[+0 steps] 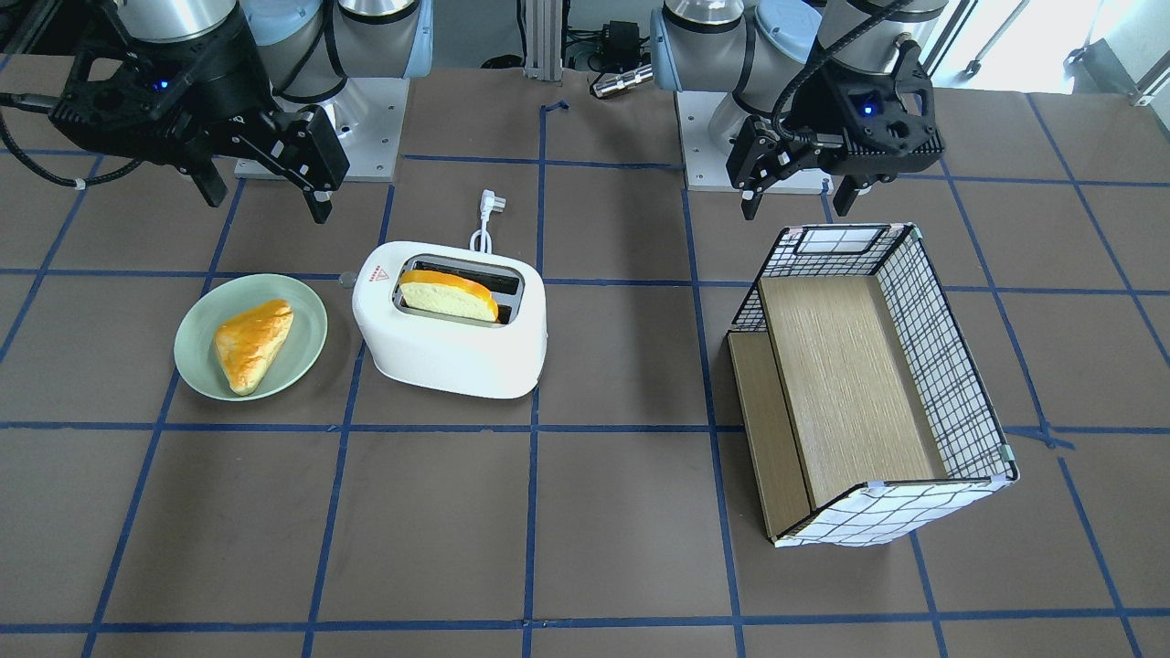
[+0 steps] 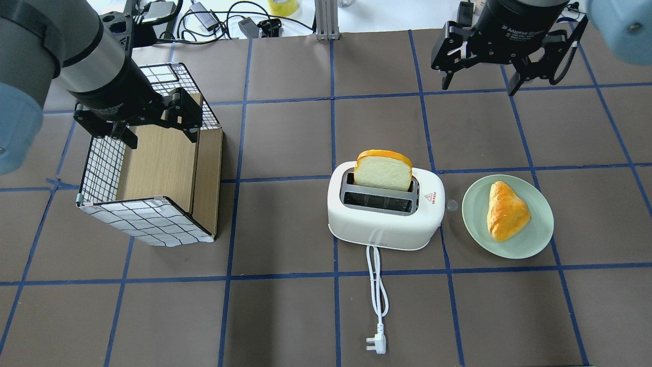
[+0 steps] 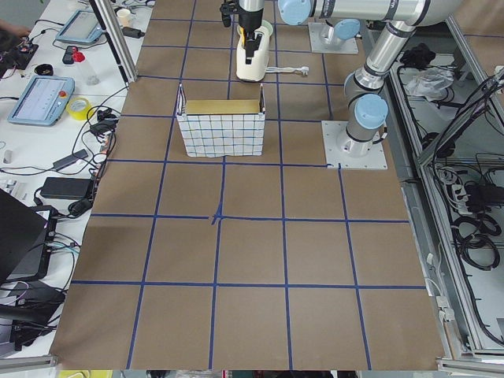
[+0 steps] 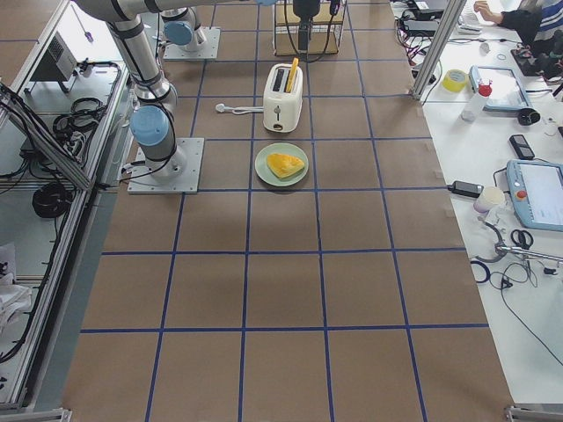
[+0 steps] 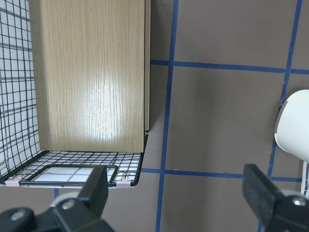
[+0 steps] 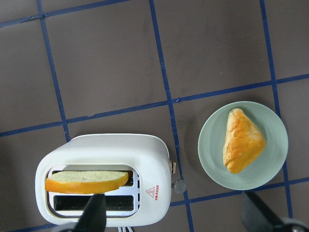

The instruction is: Press toaster with right arm

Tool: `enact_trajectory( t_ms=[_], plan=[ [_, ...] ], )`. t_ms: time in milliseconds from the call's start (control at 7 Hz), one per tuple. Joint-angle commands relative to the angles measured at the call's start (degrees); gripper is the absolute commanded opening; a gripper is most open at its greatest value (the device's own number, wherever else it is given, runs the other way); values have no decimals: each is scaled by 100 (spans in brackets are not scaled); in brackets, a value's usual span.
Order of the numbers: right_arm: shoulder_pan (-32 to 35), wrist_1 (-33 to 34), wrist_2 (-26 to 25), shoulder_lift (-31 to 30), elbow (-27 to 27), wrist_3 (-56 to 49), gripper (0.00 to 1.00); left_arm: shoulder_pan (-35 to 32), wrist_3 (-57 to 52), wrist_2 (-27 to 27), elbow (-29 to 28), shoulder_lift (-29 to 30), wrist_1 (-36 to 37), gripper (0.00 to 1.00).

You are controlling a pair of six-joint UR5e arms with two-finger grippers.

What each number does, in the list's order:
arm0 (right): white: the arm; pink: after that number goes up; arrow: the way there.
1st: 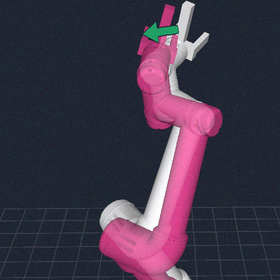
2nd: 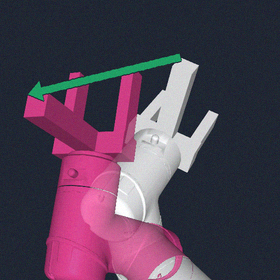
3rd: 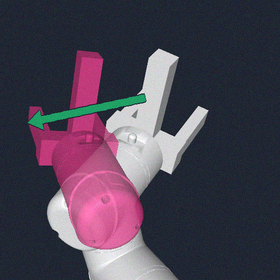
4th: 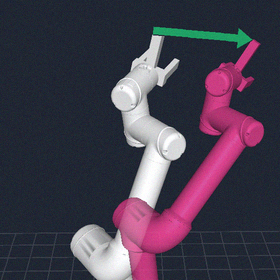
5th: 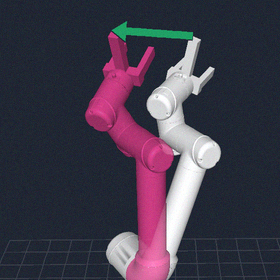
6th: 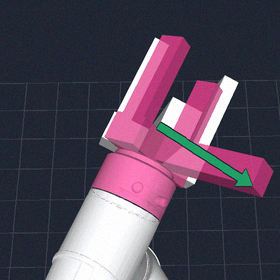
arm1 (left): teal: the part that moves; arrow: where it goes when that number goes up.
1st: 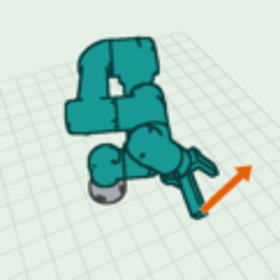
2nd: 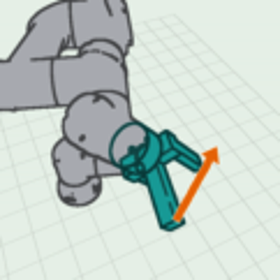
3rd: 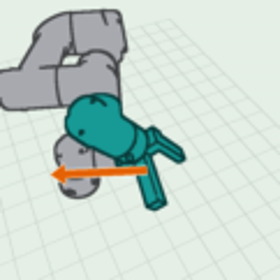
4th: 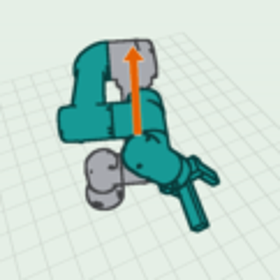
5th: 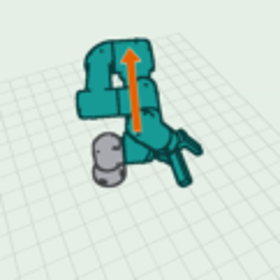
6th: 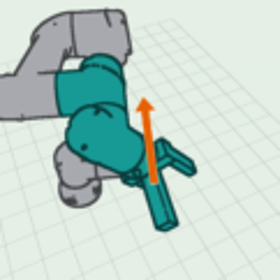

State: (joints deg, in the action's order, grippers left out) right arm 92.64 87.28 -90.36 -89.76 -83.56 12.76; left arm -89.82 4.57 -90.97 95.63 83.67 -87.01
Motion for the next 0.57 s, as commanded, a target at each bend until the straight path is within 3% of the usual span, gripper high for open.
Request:
enact_trajectory(
  t_ms=[0, 429],
  plan=[
    [-9, -18, -16, 2, -3, -10, 100, 0, 0, 0, 0, 0, 0, 100],
    [-18, 0, 10, 37, -3, -28, 99, 0, 0, 0, 0, 0, 0, 100]
  ],
)
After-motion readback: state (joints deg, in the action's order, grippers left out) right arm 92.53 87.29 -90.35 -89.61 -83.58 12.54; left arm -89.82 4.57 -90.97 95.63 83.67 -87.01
